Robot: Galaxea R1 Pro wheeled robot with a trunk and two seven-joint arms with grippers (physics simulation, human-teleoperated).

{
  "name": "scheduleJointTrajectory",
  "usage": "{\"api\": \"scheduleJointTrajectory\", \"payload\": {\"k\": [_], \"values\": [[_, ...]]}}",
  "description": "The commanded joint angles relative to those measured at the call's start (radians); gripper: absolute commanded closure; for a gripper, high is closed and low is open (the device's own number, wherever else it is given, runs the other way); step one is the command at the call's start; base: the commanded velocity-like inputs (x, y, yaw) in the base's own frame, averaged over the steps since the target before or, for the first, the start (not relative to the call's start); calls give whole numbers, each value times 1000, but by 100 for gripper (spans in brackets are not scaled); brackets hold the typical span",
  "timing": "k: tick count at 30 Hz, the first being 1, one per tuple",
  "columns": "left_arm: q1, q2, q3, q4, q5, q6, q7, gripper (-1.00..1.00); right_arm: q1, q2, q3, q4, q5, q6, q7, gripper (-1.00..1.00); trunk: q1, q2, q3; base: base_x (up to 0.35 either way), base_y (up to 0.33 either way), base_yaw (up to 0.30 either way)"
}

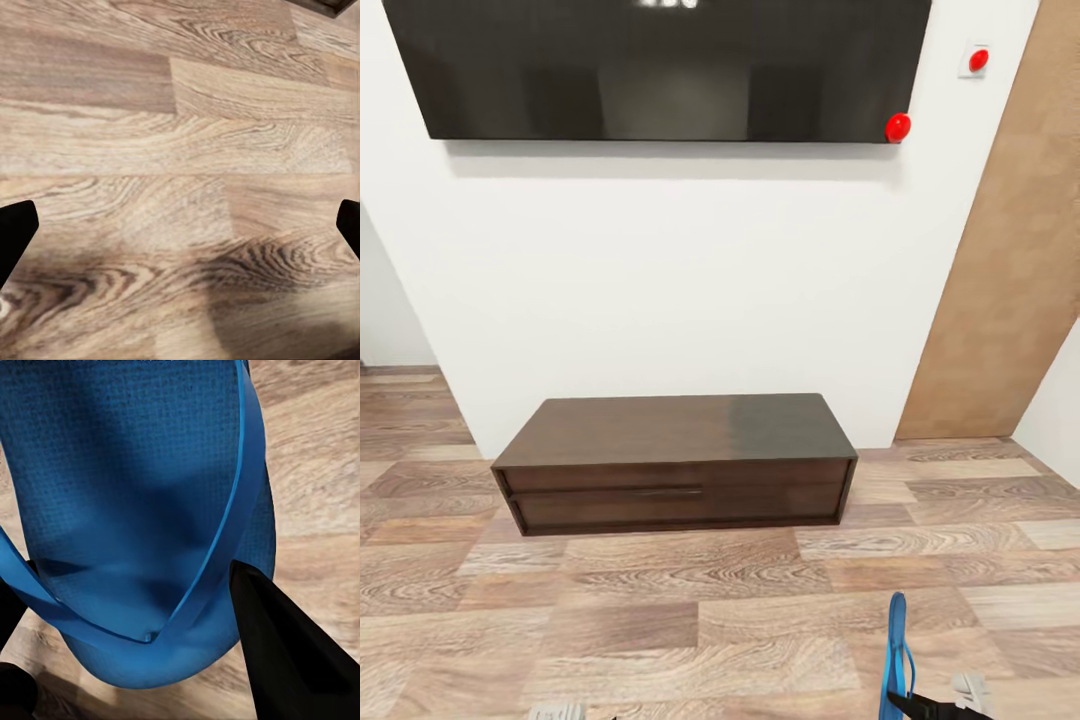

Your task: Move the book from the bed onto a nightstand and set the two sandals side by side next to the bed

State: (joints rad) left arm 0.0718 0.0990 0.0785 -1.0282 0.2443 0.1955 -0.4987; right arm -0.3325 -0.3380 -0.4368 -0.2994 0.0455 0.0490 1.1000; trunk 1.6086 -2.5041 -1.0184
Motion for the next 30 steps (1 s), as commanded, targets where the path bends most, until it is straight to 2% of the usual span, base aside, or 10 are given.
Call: {"api": "scheduleJointTrajectory", "payload": {"k": [1,19,30], "values": [[0,-1,1,-1,10,10,-3,-100,-1,1,-7,0,5,5,5,100,-1,0,3,0,0,0],[0,-2,0,-2,12,10,-4,-100,-1,1,-7,0,5,5,6,100,-9,5,73,0,0,0],[0,-2,0,-3,12,10,-5,-100,-1,1,-7,0,5,5,5,100,-51,82,107,0,0,0]]}}
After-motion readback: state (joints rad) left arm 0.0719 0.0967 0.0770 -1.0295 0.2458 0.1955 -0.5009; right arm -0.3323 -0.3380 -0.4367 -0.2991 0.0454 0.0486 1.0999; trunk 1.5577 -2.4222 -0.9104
